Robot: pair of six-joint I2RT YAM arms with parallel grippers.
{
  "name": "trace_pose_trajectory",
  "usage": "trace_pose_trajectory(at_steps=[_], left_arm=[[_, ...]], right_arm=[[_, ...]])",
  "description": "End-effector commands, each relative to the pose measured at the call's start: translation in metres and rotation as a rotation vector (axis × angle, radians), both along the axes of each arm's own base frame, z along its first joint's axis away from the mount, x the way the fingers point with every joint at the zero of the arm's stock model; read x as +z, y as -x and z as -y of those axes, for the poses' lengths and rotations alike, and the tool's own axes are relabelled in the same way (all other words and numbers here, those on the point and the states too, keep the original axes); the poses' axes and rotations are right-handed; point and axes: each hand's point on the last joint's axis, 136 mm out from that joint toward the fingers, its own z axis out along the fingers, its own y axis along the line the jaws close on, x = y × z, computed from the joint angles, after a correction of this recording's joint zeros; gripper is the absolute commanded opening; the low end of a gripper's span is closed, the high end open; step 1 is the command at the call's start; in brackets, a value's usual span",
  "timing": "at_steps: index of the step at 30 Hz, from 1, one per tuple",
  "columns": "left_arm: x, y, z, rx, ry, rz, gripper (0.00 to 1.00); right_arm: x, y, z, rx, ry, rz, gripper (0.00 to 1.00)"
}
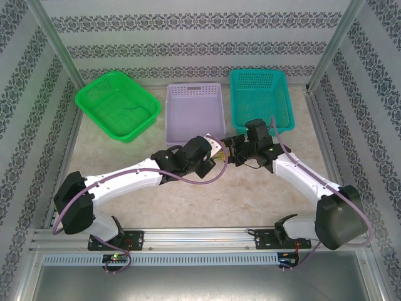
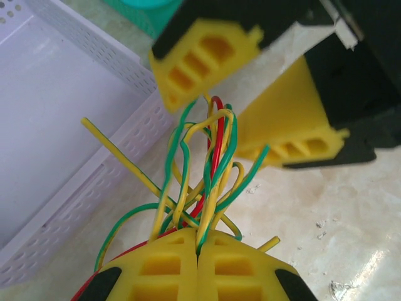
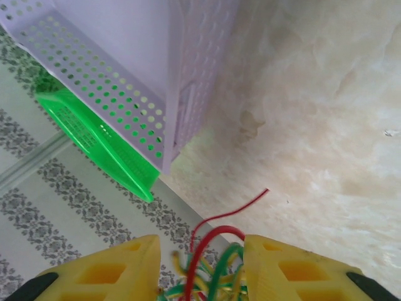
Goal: Untangle the cables
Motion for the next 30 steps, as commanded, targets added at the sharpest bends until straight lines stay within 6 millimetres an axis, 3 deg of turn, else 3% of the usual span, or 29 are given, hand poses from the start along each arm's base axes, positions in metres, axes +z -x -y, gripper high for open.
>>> trace_pose_trajectory(at_steps=[1,5,9,12,16,18,20,26,28,30], left_arm=[[0.021,-0.003,0.007,-0.01,0.047,0.083,0.0],[0.026,-0.003,0.01,-0.003,0.068,0.086,0.0],[0.037,-0.004,0.001,0.067,0.125,0.092,0.0],[0.043,-0.003,-0.011,0.142,0.194,0.085,0.0],[0.036,0.003,-0.019,0.2,0.254,0.025,0.02],[0.033,0.005,-0.021,0.233,0.279,-0.02,0.24],[0.035,0.004,-0.021,0.268,0.31,-0.075,0.38],[0.052,-0.012,-0.031,0.379,0.397,-0.179,0.41],[0.054,-0.015,-0.032,0.391,0.446,-0.261,0.52],[0.062,-0.015,-0.02,0.366,0.548,-0.373,0.53]], right_arm=[[0.001,0.003,-0.008,0.003,-0.026,-0.028,0.37],[-0.002,-0.005,-0.002,-0.038,-0.014,-0.016,0.2],[-0.006,-0.011,0.026,-0.082,0.06,0.01,0.0],[-0.013,-0.014,0.055,-0.14,0.103,0.023,0.0],[-0.008,-0.021,0.067,-0.145,0.11,0.069,0.0],[0.0,-0.024,0.063,-0.111,0.13,0.104,0.0],[0.005,-0.026,0.061,-0.084,0.153,0.137,0.0],[0.014,-0.027,0.062,-0.009,0.255,0.192,0.0],[0.014,-0.025,0.063,-0.002,0.273,0.193,0.0],[0.016,-0.025,0.064,0.008,0.292,0.202,0.0]])
